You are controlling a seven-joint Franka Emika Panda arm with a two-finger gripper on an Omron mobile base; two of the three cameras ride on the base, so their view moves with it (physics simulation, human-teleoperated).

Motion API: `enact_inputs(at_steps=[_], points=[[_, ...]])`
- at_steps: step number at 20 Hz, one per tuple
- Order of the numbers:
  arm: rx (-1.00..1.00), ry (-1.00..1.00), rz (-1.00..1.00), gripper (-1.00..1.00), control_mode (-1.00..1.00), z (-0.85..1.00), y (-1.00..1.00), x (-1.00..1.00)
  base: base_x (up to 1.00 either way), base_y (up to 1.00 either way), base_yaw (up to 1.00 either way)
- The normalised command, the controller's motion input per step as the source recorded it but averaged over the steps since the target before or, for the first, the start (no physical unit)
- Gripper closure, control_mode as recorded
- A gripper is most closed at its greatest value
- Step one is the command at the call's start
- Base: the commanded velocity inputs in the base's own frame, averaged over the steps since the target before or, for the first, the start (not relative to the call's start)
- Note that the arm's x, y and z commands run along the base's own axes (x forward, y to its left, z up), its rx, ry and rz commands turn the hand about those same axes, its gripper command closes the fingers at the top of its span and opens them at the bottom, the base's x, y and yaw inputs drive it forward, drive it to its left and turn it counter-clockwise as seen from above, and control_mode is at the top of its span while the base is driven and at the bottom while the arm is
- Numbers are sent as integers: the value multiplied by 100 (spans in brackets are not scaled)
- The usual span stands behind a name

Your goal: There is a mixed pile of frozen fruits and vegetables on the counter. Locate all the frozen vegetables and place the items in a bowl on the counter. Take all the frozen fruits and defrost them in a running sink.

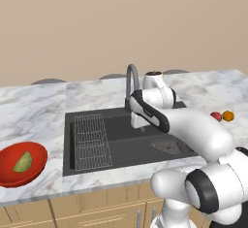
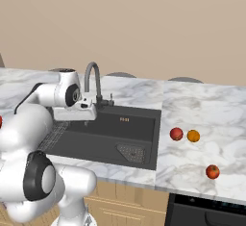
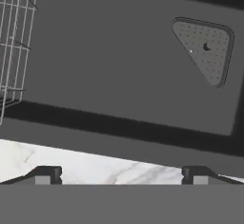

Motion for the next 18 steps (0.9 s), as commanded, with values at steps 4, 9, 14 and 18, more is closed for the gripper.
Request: enact_inputs(at_steps=[4,9,14,18], points=[[0,2,24,-100,-100,0,-55,43,0,0,0],[0,2,21,-100,-100,0,-64,35,0,0,0],[3,1,12,-100,-100,0,-73,45,0,0,0],[2,5,0,-100,-100,-3,-78,46,0,0,0]])
